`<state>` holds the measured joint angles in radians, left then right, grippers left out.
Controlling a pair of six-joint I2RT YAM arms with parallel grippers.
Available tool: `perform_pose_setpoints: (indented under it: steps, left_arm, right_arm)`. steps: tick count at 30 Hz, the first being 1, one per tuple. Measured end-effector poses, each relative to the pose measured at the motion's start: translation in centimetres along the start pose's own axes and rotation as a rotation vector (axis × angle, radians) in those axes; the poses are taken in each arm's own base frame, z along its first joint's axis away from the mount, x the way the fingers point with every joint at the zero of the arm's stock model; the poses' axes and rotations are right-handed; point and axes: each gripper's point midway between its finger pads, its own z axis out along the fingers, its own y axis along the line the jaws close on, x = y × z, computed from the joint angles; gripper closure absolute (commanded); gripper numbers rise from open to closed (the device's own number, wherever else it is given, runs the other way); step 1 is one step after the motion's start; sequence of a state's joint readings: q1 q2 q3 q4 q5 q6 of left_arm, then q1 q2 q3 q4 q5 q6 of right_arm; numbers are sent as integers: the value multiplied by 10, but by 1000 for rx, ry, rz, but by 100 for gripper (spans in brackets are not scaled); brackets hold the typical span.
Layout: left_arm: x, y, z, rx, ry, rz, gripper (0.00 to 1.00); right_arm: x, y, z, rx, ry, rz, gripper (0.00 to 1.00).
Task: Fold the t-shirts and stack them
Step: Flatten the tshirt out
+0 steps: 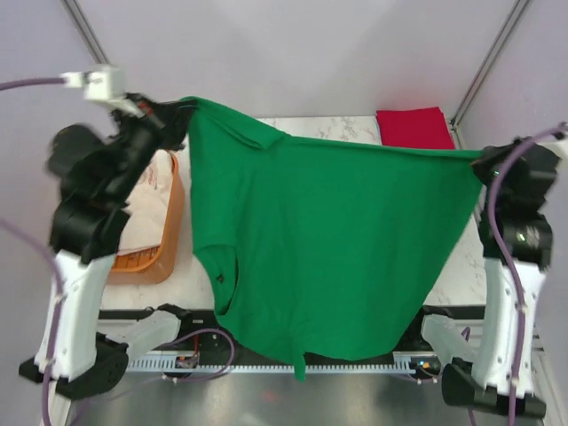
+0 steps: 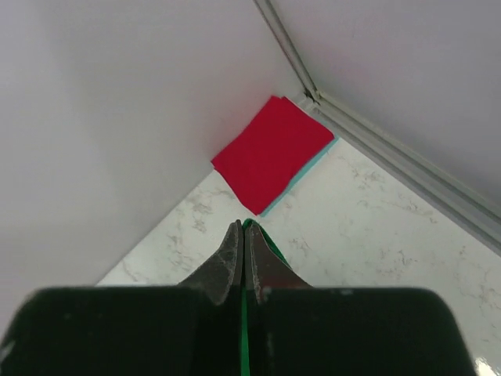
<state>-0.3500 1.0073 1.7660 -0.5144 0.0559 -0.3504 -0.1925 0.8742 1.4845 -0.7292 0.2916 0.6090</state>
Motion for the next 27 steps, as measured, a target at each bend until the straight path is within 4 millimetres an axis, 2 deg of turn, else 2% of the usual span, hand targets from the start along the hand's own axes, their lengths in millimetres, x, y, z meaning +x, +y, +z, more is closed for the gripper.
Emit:
perform_pose_setpoints:
  steps: [1,2,3,4,7,11,13,15,17,20,24,27]
  left_arm:
    - [18,10,20,-21,38,10,98]
    - [48,25,48,-52,97,27,98]
    - [75,39,70,-79,149,42,98]
    - [98,50,88,-98,194,53,98]
    - [195,97,148,-161,380,82,98]
    - [306,154,192,-191,582,86,98]
    - [345,175,210,-187,640,75,98]
    - [376,194,222,-188,682,60,98]
    - [397,209,232,-191,704,47,98]
    - [409,226,245,-191,705,32,98]
    - [404,234,260,-177,666,16,98]
    - [399,234,262,-177,650,8,98]
  right_arm:
    - [22,-4,25,18,43,-13,100]
    - [45,-7,50,29,85,-24,100]
    - [70,-12,75,38,126,-33,100]
    - [91,-16,93,46,166,-39,100]
    - [166,-34,148,64,290,-46,100]
    - [241,-43,205,30,400,-20,100]
    - [276,-45,228,6,455,-9,100]
    - [309,-45,250,-6,518,-5,100]
    - [334,-40,274,-34,559,-2,100]
    - [351,-29,300,-74,577,-1,100]
    - [350,-12,320,-125,561,-3,100]
    - [342,-4,322,-154,551,-12,100]
